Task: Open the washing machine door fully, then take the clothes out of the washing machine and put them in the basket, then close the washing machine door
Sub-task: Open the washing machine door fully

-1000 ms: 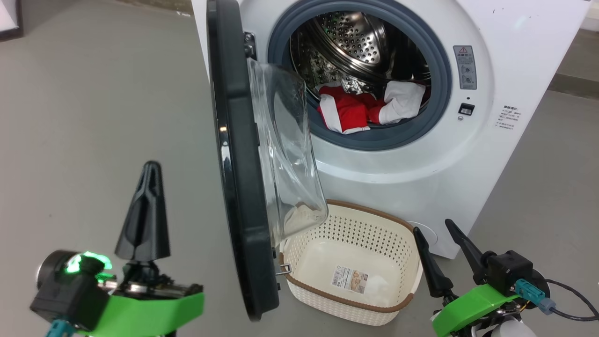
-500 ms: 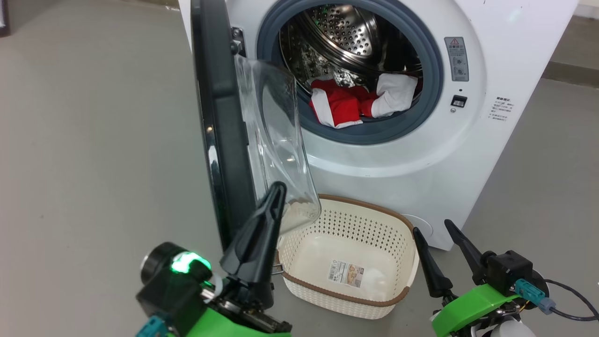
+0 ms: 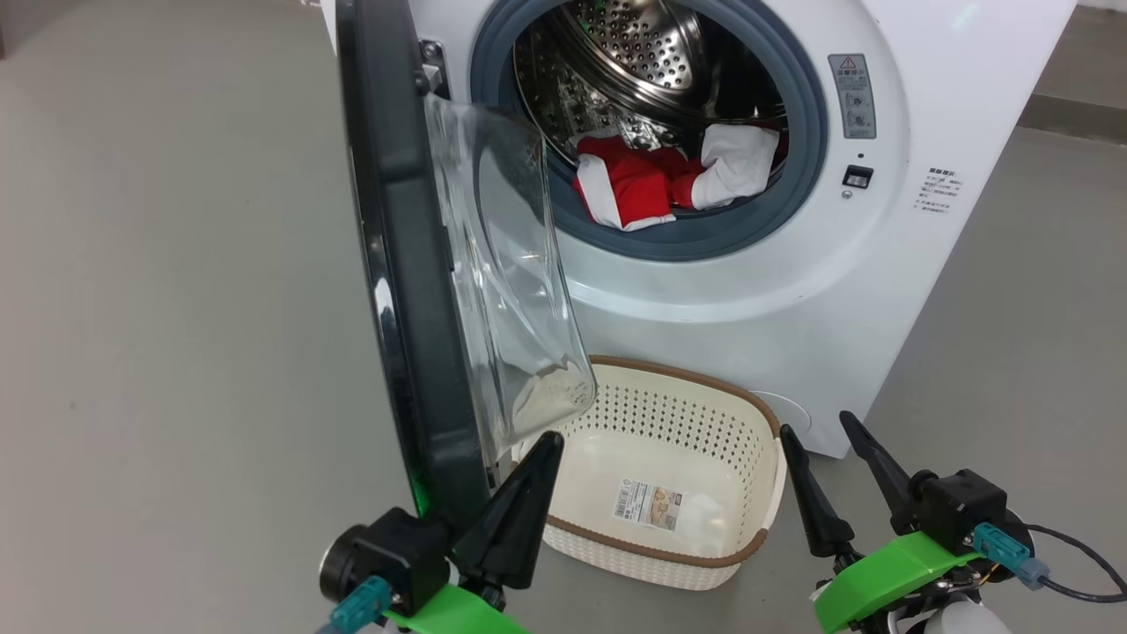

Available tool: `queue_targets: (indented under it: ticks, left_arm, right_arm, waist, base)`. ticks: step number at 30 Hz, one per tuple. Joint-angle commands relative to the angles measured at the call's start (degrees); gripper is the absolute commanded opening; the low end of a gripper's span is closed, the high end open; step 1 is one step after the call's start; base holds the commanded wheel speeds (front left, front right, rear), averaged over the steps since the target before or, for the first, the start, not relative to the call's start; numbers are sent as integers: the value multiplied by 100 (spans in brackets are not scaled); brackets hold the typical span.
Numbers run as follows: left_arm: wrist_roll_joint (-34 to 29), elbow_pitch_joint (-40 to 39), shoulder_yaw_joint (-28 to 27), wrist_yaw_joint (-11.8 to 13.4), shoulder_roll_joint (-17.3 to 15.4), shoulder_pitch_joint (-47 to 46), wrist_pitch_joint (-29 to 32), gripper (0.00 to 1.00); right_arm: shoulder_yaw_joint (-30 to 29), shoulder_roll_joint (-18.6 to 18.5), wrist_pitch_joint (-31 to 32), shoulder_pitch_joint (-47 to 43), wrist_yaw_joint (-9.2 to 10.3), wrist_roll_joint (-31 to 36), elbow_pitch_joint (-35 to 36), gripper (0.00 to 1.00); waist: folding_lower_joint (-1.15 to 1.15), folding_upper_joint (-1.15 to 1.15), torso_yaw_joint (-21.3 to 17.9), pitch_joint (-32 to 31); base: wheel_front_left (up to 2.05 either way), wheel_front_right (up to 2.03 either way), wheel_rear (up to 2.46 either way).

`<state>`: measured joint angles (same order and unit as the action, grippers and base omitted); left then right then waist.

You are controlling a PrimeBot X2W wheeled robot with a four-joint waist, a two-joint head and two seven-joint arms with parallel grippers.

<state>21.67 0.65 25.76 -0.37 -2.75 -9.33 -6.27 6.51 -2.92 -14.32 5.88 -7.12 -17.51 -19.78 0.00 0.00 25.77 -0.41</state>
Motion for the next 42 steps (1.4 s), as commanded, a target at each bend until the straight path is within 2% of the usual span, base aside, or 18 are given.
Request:
queue_targets:
  ticks: [1, 9, 28, 42]
  left_arm:
    - [-6, -66, -162, 50, -21, -115, 3, 0]
    - [-65, 519, -440, 356, -90, -226, -180, 0]
    - [74, 736, -1094, 719, -521, -210, -377, 0]
    - [359, 966, -1880, 1025, -906, -243, -556, 0]
  right_arm:
    - [143, 4, -68, 179, -36, -17, 120, 100]
    - [167, 4, -68, 153, -36, -38, 70, 100]
    - [55, 4, -68, 80, -36, -35, 78, 100]
    - [166, 4, -68, 164, -36, 143, -20, 100]
  waist:
    - [0, 0, -4, 2]
    - [0, 0, -20, -22]
    - [0, 0, 299, -23]
    - [0, 0, 385, 113]
  base:
    - [0, 0, 0]
    - [0, 0, 0]
    - [0, 0, 0]
    - [0, 0, 0]
